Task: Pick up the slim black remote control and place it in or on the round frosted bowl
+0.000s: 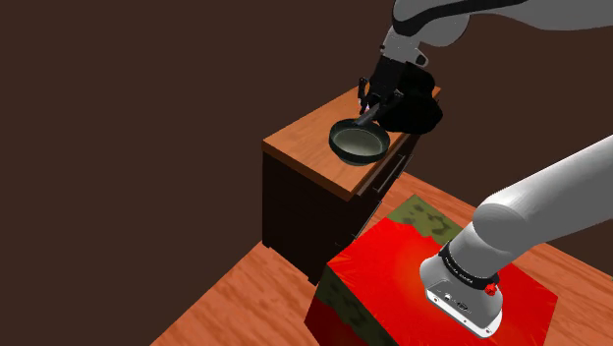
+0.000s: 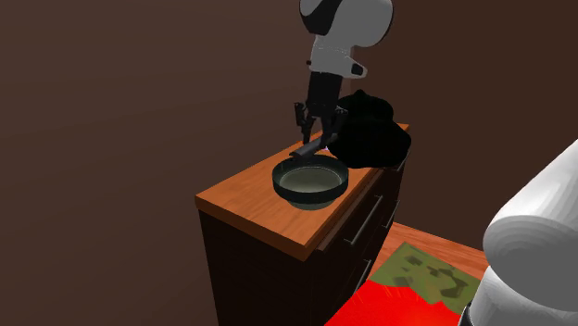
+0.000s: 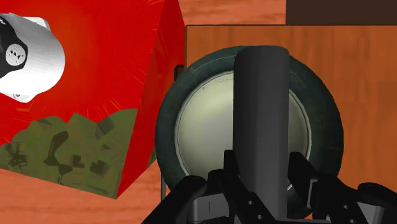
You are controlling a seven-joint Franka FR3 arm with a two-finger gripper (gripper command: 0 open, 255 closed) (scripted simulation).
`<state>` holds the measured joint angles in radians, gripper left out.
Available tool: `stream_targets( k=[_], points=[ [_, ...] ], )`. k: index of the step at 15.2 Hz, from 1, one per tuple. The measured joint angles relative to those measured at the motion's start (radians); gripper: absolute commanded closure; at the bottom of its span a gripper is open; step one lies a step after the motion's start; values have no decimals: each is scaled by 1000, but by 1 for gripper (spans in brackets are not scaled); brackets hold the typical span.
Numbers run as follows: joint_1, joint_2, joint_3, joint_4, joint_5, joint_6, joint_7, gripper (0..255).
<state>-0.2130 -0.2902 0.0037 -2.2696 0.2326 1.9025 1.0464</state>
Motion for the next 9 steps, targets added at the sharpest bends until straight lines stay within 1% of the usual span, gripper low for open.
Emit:
stream_targets(
  k=[3, 9],
  points=[
    [4, -30, 6, -62, 5, 32, 1, 255],
    [8, -8, 10, -123, 16, 114, -14, 255]
  ],
)
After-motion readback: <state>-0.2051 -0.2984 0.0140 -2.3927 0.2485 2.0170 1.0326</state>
